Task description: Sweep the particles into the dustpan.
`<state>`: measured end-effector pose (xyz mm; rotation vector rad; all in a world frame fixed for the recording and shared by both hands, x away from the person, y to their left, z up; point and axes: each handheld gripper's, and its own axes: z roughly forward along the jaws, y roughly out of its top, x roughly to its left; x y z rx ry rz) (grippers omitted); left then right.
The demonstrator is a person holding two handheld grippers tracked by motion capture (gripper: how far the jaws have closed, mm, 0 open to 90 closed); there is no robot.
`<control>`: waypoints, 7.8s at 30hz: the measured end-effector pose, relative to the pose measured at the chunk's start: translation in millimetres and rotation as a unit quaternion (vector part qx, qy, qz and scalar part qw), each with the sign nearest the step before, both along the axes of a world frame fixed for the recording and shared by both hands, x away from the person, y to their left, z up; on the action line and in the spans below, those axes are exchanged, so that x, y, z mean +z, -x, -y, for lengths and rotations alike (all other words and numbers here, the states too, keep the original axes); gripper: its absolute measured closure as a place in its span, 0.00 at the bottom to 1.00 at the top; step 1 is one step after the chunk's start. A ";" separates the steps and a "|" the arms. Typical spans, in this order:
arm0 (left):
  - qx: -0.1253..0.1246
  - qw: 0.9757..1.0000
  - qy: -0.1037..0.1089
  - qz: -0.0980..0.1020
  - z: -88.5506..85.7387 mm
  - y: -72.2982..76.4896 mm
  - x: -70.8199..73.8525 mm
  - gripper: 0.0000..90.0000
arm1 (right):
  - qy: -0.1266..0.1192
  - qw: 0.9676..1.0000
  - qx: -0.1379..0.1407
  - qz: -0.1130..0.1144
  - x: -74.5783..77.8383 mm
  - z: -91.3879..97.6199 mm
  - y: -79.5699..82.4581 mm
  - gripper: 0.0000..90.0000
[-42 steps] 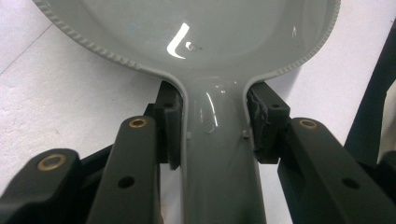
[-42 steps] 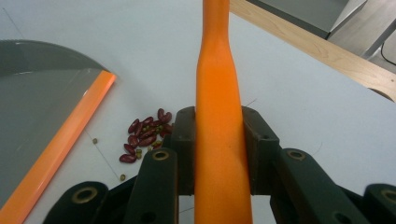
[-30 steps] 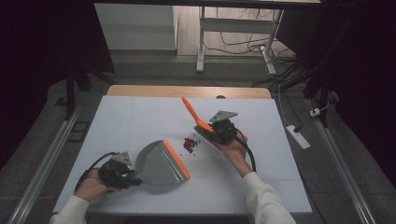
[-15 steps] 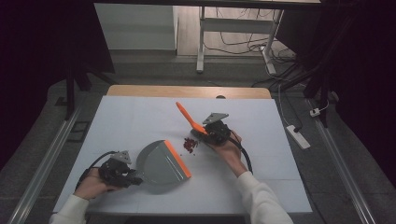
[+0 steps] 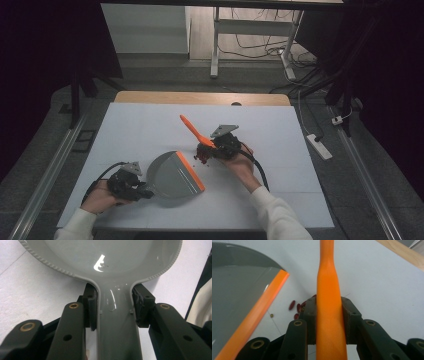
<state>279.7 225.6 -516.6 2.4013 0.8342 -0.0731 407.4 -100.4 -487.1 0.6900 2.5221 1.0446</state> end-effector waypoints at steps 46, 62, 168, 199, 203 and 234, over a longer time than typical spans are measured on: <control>0.002 1.000 -0.002 0.002 2.3 0.8 -0.9 0.68 | -0.031 0.997 0.064 -0.017 -4.3 -35.4 32.3 0.77; 0.003 1.000 -0.002 0.003 2.5 1.3 -1.3 0.68 | -0.062 0.993 0.097 -0.005 9.3 -42.3 44.2 0.77; 0.045 0.999 -0.001 0.005 -1.0 10.2 0.3 0.68 | -0.076 0.996 -0.050 0.022 12.0 4.2 33.2 0.77; 0.069 0.998 0.006 0.009 3.5 -0.7 -1.7 0.68 | -0.012 1.000 0.002 0.003 -4.7 -42.7 1.7 0.77; 0.068 0.998 0.006 0.009 3.3 -1.5 -2.2 0.68 | -0.028 0.999 0.019 -0.020 -3.4 -45.8 9.3 0.77; 0.063 0.998 0.006 0.011 2.8 -1.3 -4.1 0.68 | -0.059 0.994 -0.096 0.009 12.2 23.0 -16.6 0.77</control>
